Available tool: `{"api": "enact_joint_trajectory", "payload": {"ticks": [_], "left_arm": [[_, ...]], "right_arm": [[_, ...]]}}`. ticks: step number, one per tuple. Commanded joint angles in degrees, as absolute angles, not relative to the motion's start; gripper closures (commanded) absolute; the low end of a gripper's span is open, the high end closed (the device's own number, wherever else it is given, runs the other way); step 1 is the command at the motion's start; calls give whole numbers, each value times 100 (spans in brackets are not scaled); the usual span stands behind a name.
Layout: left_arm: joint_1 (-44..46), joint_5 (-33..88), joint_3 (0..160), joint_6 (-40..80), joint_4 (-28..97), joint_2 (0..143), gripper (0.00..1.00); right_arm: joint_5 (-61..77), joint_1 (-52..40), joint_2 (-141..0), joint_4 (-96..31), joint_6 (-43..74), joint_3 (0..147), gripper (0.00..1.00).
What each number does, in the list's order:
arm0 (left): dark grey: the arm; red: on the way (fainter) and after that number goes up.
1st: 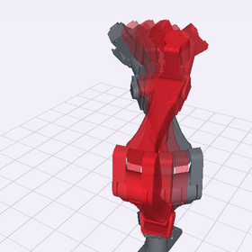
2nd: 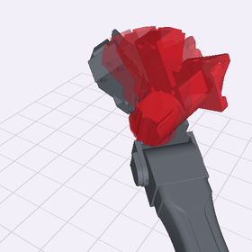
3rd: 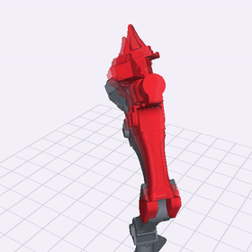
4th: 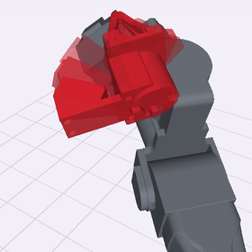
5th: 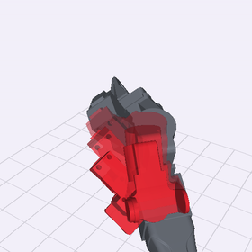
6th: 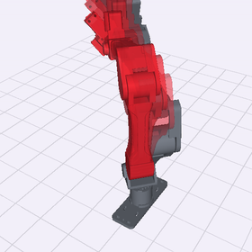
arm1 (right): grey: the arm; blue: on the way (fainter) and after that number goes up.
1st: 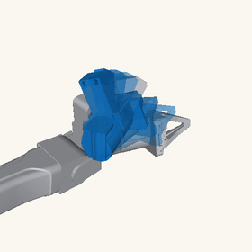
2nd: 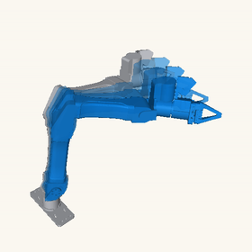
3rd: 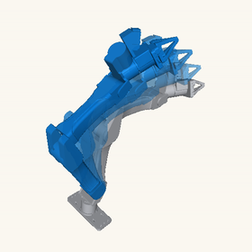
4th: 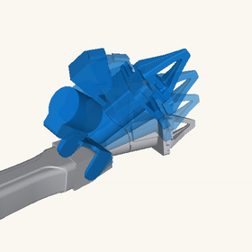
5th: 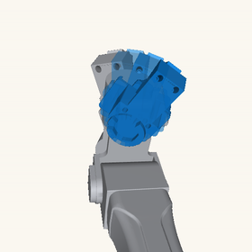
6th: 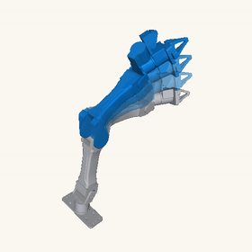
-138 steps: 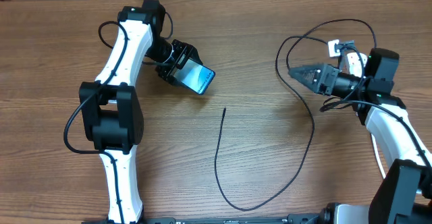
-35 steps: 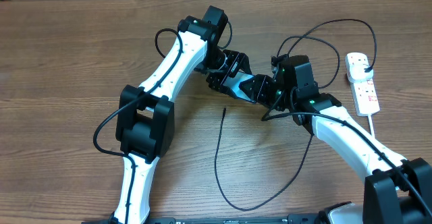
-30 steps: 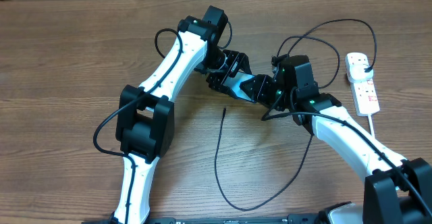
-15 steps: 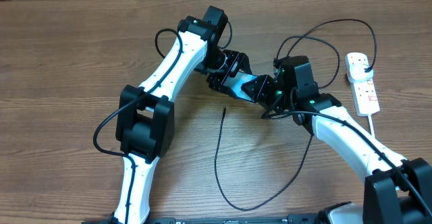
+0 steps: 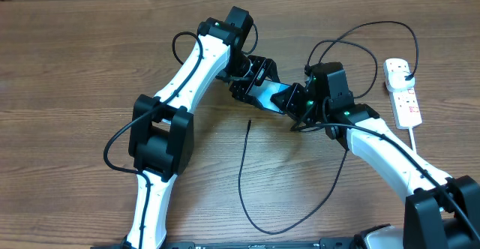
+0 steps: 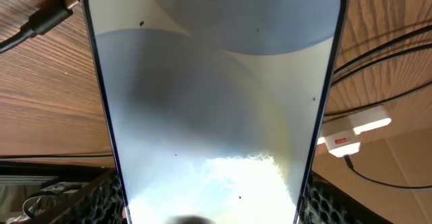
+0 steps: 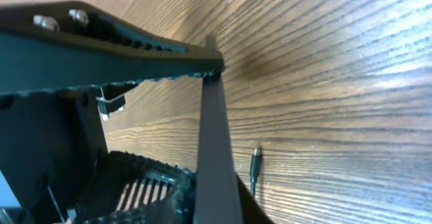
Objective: Plug charger to phone and switch on socket
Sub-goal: 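Close the right gripper on the phone's edge beside the left gripper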
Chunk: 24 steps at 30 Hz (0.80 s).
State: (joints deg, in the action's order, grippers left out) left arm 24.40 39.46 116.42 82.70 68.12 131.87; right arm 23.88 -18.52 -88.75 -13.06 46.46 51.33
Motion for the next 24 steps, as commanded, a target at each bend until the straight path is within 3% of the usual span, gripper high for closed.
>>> {"api": "enact_joint_trajectory", "payload": {"ticks": [1,9,21,24], "left_arm": [[2477,4202,11791,8379,6825,12905,96],[2477,4200,11791,8379,6825,12905,96],[2477,4200,11791,8379,6829,12905,95],[2477,4200,11791,8379,6831,12905,70]], "right_arm": [[2359,-1881,-8897,-1273,4628,5245,89],[2355,-1881,-8897,-1273,4628,5245,96],[2355,-1881,-8897,-1273,4628,5245,96],[2355,-1881,-8897,-1275,4626,5245,96]]}}
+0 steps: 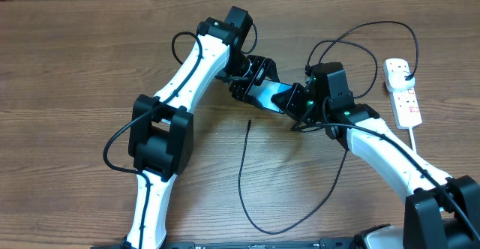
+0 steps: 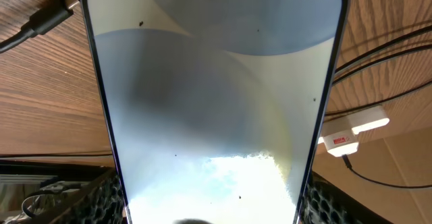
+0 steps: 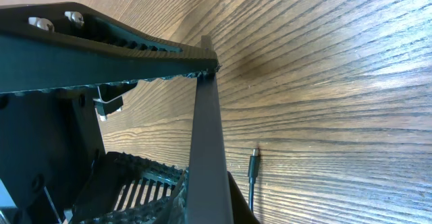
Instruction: Plug charger to phone and switch on socket
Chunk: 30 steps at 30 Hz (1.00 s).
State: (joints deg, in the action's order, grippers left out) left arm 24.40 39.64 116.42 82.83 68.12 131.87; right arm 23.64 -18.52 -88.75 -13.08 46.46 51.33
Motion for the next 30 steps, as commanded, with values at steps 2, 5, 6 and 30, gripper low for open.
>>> {"api": "enact_joint_trajectory", "payload": {"ticks": [2,5,6,30], "left_arm": [[2477,4198,11791,8377,6831,12905,45],[2477,4193,11791,8377,6831,12905,16],[2477,4182,11791,8364,6829,12905,7],[1498,4303,11793,6335,6967,12877,0]], "right_arm": [[2355,-1881,-8897,-1275,4626,5245,96],[2355,-1881,-8897,-1278,4626,5245,96],[2355,-1881,-8897,-1280,4626,5245,96],[2324,-945,-8897,-1623,5419,5245,96]]}}
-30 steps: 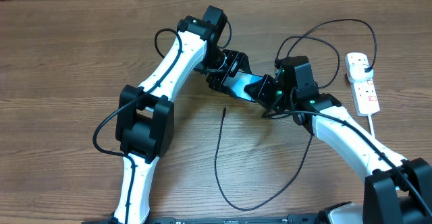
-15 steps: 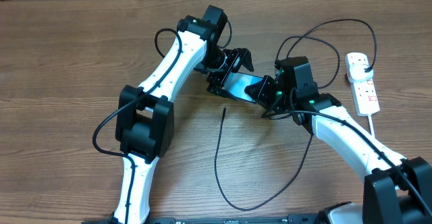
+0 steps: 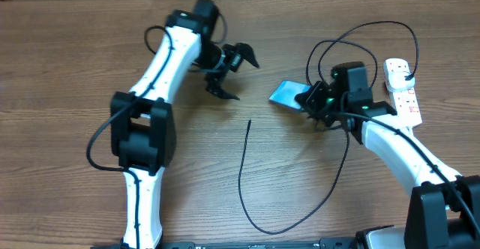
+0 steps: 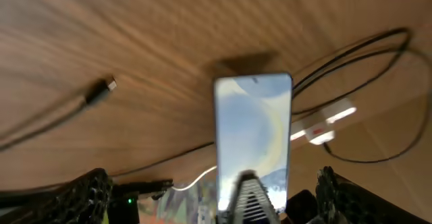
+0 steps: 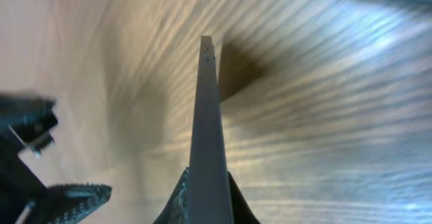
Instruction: Plug charger to phone and switch on socket
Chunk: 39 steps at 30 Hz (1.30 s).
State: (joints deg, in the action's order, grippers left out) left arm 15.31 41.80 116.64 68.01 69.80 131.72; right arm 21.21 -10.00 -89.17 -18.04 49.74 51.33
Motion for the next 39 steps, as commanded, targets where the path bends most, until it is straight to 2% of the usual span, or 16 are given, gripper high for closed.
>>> {"api": "enact_joint_trajectory", "payload": {"ticks": [1,4,8,13,23,37,39], "left_arm": [[1490,4305,11793,6342,6928,12877,0],[1494,4307,11791,6342,6659,12877,5],[1551,4309,11791,6342,6386,12877,5],[1555,4307,11791,6344,6095,12877,0],[1658,4307,11791,7070,5275,12877,0],[1870,4305,11791,7738,4770,12877,0],[1881,4303,11791,7736,4770,12877,3]], "right_arm": [[2324,-934,-8897,-1557,5686,5247,96],[2368,-934,-8897,-1398,6775,5247,96],[2779,-934,-8897,-1120,7874,5247,96],[3299,-934,-8897,-611,8702,5247,96],[3691,-937,-8897,-392,10243,5247,96],[3721,-937,-8897,744,11124,5247,96],[3721,-937,-8897,729,11124,5247,96]]}}
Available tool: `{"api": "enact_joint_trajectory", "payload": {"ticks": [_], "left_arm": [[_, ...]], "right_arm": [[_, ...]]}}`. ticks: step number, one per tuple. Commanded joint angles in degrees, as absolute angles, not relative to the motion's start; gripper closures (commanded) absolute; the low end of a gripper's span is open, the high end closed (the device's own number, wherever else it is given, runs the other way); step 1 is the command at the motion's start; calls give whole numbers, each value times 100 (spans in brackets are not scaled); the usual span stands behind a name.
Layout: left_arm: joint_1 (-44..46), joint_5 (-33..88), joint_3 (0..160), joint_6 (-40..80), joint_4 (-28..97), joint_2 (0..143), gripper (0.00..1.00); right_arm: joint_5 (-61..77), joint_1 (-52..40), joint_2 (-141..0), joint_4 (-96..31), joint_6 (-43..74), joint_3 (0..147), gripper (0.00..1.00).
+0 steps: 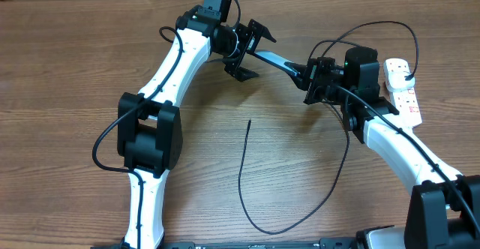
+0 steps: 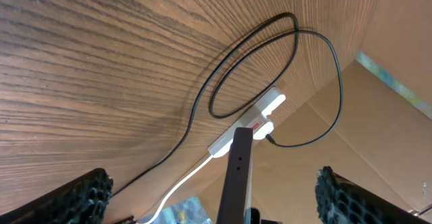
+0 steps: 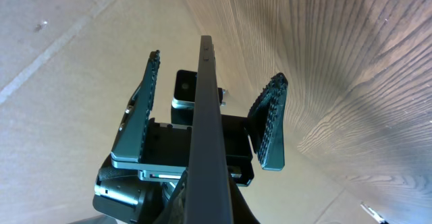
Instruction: Plug charger to phone and switch on socket
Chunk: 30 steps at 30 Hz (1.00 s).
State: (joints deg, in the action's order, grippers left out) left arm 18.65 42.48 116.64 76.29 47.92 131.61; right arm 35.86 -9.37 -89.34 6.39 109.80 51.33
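Note:
The phone is held edge-on above the table, with my right gripper shut on its right end. In the right wrist view the phone is a thin dark bar. My left gripper is open, one of its fingers on each side of the phone's far end, clear of it. The black charger cable's free plug lies on the table below the phone. The white socket strip lies at the right edge with the cable plugged into it.
The cable curves down the middle of the wooden table toward its front edge, then up under my right arm. More cable loops behind the right gripper. Cardboard borders the table's far side.
The phone, then lying flatter in my right gripper, is now turned on edge and higher. My left gripper, then open and well to its left, now has its open fingers astride the phone's end.
At the first two moments both grippers were on the phone above the table's middle, the left one shut on it. Then the left gripper was open and away to the left while the right kept the phone. Now the left gripper is back, open around it.

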Motion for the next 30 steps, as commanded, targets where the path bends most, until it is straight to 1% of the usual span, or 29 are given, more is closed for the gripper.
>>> {"api": "enact_joint_trajectory", "payload": {"ticks": [1,4,5,6,13,15,18,21,24,30], "left_arm": [[1887,4305,11791,7736,4772,12877,7],[1925,4307,11791,7738,4770,12877,29],[1942,4307,11791,7738,4770,12877,34],[1955,4305,11791,7741,4768,12877,36],[2021,4309,11791,7872,4768,12877,37],[2049,4311,11791,7872,4768,12877,41],[2102,4311,11791,7894,4764,12877,48],[2139,4311,11791,7935,4753,12877,52],[2145,4316,11791,8005,4746,12877,58],[2147,4327,11791,8020,4751,12877,62]], "right_arm": [[3721,-937,-8897,718,11124,5247,96],[3719,-941,-8897,720,11124,5247,96],[3719,-941,-8897,720,11124,5247,96],[3719,-941,-8897,720,11122,5247,96],[3717,-941,-8897,694,11122,5247,96],[3704,-941,-8897,679,11122,5247,96],[3699,-941,-8897,679,11122,5247,96],[3699,-941,-8897,679,11122,5247,96],[3697,-941,-8897,676,11120,5247,96],[3695,-941,-8897,672,11120,5247,96]]}}
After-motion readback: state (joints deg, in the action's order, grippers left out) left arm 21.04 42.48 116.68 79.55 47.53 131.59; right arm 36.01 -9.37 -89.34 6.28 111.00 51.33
